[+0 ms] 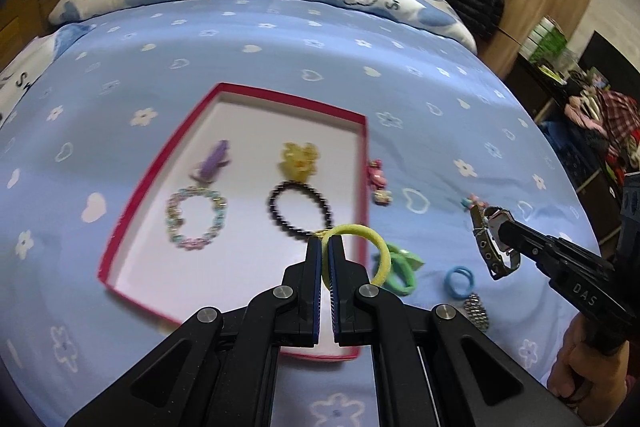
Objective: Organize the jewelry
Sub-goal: 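Carry the yellow hair band and watch over the tray with both tools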
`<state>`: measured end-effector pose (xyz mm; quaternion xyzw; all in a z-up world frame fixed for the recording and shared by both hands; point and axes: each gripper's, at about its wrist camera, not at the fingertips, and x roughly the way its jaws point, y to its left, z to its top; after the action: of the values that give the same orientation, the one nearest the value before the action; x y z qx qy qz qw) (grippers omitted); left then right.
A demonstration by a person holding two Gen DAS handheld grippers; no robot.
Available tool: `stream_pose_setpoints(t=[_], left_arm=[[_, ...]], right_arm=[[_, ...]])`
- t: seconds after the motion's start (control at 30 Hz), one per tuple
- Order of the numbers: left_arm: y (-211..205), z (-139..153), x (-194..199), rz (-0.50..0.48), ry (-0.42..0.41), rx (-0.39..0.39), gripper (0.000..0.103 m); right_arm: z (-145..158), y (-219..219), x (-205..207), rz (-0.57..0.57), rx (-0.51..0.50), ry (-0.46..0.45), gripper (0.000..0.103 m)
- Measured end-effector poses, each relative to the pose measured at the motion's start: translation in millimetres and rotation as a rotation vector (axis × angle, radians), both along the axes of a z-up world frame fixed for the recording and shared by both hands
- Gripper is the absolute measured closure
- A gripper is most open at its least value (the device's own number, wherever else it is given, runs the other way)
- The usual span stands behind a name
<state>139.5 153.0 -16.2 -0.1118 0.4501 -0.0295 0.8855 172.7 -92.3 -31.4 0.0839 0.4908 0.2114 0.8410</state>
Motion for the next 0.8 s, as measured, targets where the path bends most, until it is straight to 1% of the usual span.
stream_pose_setpoints(t=[0.37,0.53,0.7,0.8], left_arm=[[41.3,2.2,-14.2,0.087,-0.001,0.014,0.101],[54.5,-2.2,-12.0,0.122,0.004,0.015,0.101],[65.0,-11.6,-4.3,0.149,0.021,0.022,0.101],[69.5,-18.2,4.6,0.159,0.033,0.036,0.101]], right_arm=[[7.4,58.2,5.6,0.11,0.029,-0.019,0.095],[5.8,78.0,8.6,0.146,0.032,-0.02,0.095],[-1.4,99.7,14.7,0.18,0.022,-0.019,0.095],[-12.3,111.9,20.9,0.197,0.007,-0.011,0.095]])
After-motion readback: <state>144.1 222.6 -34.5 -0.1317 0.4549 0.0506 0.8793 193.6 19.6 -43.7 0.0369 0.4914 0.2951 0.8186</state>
